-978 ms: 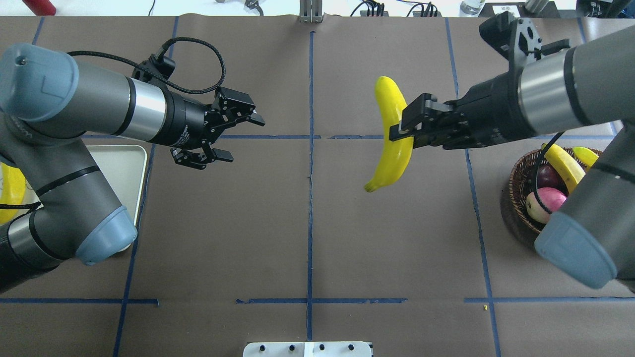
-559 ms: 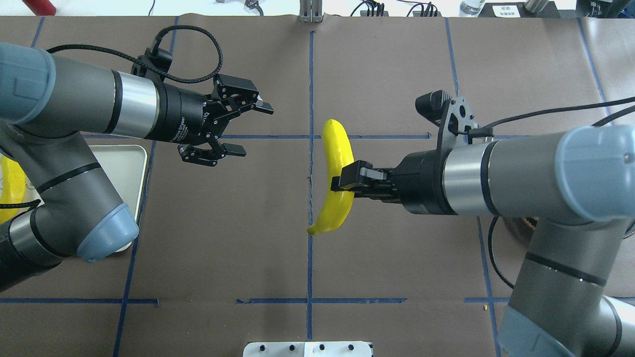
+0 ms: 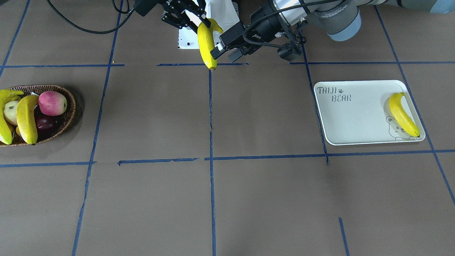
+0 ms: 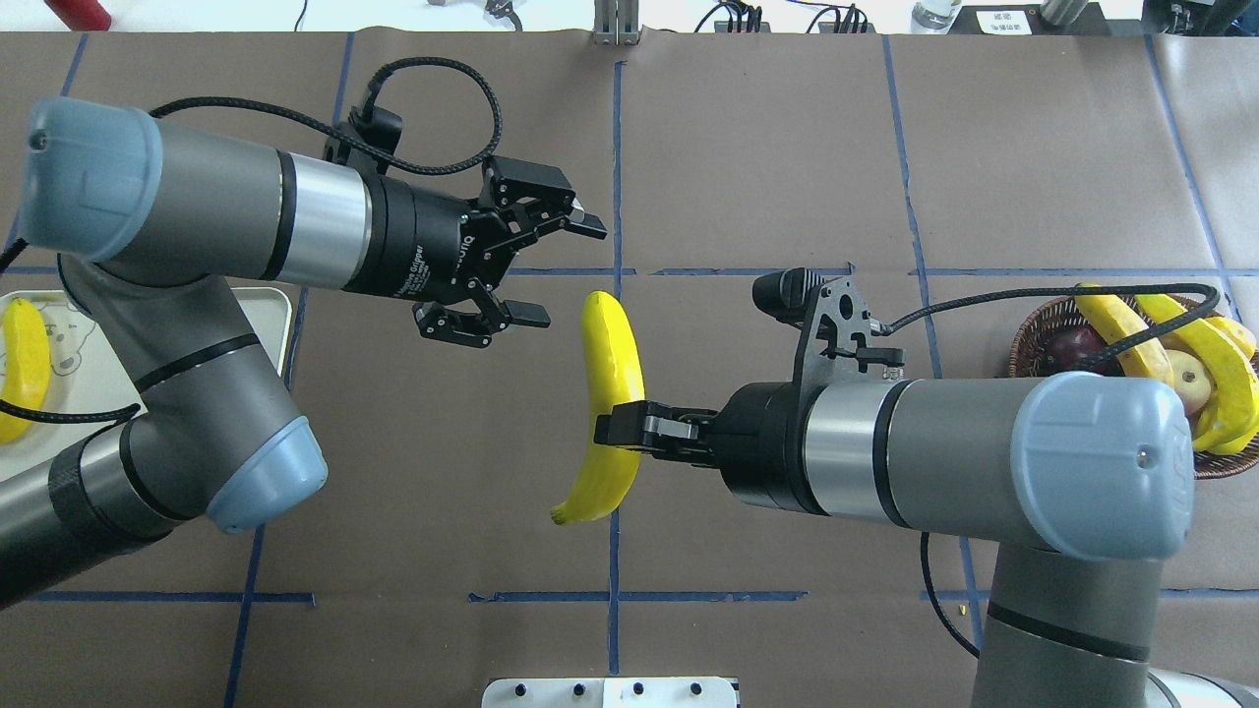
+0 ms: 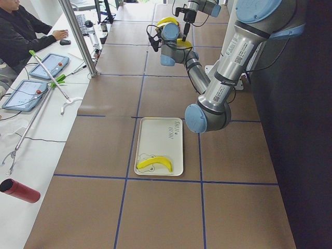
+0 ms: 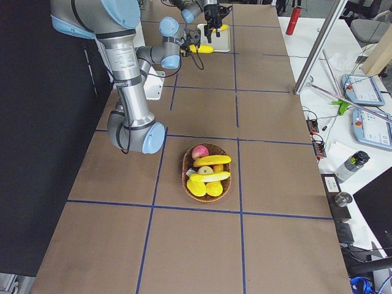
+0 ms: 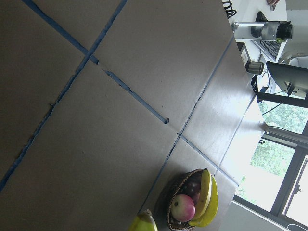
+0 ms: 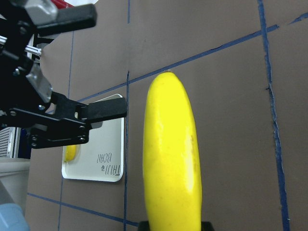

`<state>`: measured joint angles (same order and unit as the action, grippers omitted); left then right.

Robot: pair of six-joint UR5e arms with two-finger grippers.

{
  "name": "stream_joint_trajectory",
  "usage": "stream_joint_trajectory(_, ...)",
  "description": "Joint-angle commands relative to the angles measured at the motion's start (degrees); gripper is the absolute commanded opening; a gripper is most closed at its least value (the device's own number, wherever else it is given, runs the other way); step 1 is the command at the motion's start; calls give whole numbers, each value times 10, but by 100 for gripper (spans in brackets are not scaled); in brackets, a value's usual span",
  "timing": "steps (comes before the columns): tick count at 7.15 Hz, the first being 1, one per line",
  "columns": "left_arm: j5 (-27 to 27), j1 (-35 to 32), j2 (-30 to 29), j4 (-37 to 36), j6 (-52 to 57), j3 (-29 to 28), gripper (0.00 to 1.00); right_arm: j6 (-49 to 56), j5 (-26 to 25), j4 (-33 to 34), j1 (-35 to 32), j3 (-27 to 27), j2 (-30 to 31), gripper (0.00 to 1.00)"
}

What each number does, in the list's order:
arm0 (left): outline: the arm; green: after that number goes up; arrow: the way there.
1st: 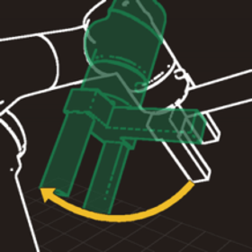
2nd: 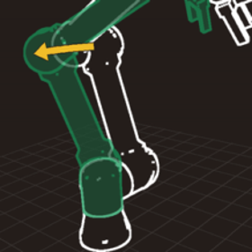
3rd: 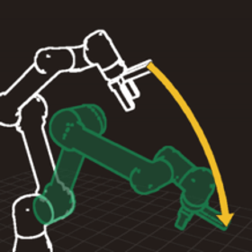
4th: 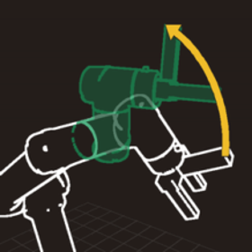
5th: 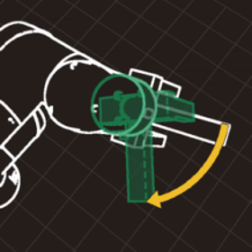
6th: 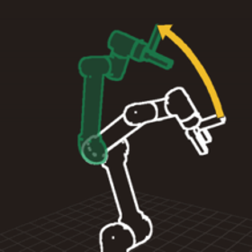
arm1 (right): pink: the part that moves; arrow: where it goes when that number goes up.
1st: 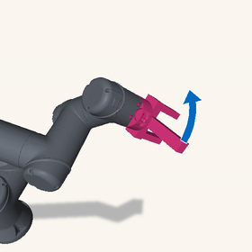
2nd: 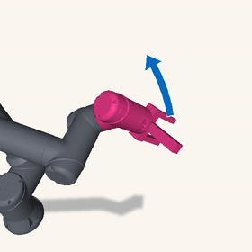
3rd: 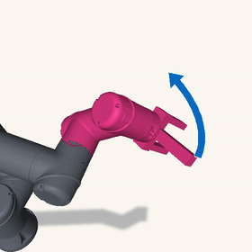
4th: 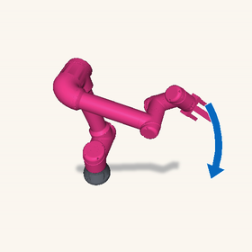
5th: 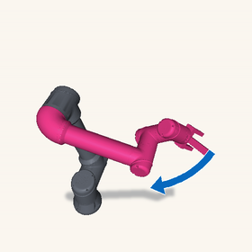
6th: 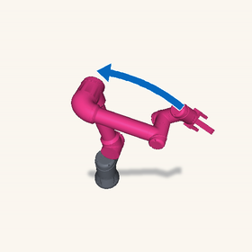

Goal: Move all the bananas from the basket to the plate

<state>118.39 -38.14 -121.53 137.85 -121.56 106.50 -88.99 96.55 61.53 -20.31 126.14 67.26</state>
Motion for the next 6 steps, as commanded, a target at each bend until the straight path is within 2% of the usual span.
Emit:
stream_joint_trajectory(1, 0, 26, -3, 1, 3, -8, 99, 1, -1, 0, 1, 4, -2, 2)
stream_joint_trajectory(3, 0, 36, -1, 1, 4, -9, 98, 1, -1, 0, 0, 7, -1, 2)
stream_joint_trajectory(4, 0, 36, -4, 1, 3, -8, 84, 1, -1, 0, 0, 7, -1, 2)
stream_joint_trajectory(6, 0, 41, -4, 1, 2, 1, 83, 1, -1, 0, 0, 6, -1, 2)
